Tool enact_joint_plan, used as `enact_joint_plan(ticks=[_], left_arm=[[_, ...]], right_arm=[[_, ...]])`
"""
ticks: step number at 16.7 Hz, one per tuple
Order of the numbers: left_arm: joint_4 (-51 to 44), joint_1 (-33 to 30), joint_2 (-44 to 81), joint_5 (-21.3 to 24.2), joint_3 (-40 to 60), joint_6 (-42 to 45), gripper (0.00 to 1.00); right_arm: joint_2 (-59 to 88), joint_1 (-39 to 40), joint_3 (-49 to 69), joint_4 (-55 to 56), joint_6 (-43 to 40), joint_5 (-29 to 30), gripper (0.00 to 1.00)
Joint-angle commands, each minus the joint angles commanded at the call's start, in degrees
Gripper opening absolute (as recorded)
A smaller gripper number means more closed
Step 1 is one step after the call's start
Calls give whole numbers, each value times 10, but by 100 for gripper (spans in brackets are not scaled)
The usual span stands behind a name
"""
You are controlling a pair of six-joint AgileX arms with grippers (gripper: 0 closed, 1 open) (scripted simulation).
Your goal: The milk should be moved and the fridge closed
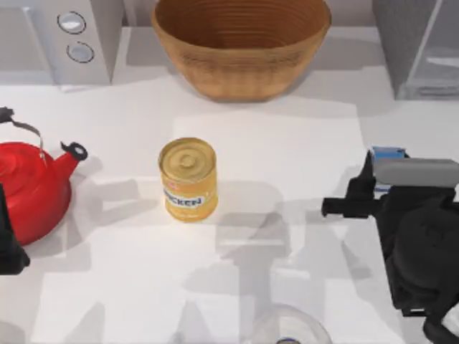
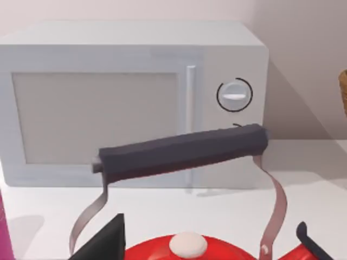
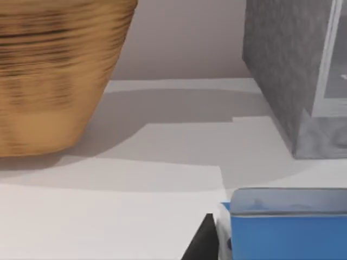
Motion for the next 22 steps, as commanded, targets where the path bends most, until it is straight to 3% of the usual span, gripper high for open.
enact_joint_plan(ticks=[8, 14, 22], left_arm=[[0, 0, 0, 0, 0, 0, 100], [0, 0, 0, 0, 0, 0, 100], [0, 0, 0, 0, 0, 0, 100]], right_arm=[[-110, -165, 15, -85, -27, -199, 0], [-205, -343, 25, -158, -49, -368, 0], [-228, -370, 30, -177, -56, -390, 0]])
